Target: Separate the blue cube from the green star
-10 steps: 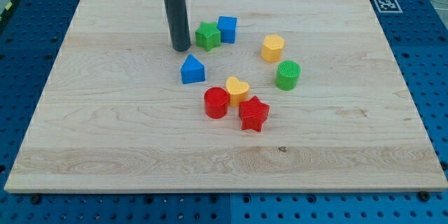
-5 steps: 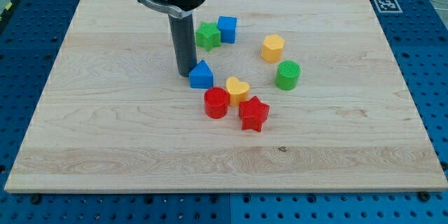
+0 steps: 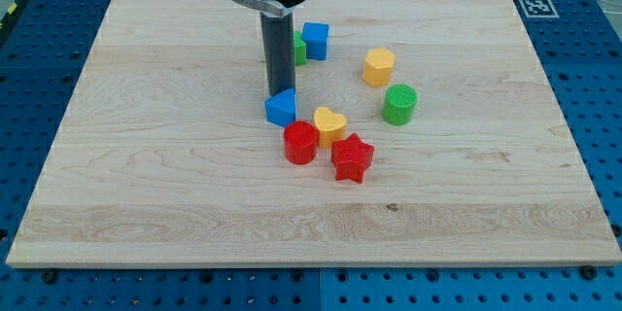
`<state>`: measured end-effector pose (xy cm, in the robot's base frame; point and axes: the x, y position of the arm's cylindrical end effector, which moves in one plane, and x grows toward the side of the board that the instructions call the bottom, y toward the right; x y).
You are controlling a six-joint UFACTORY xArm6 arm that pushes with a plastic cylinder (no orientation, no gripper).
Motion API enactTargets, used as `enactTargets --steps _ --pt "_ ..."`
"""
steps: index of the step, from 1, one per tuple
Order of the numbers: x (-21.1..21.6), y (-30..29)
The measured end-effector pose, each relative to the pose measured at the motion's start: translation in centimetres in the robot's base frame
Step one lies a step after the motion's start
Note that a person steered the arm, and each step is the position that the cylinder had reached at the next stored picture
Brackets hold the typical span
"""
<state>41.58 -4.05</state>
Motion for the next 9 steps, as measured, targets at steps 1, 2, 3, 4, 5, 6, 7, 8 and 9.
enactTargets --steps 1,2,3,4,5,6,7,8,9 --pt "-2.9 0.0" --pt "-5.8 1.4" --pt "-5.9 1.4" --pt "-6.4 2.7" --pt "-6.7 4.1" --pt "-6.7 4.1" --pt "-9.3 4.3" --pt "-12.5 4.9" --pt "-14.8 4.9"
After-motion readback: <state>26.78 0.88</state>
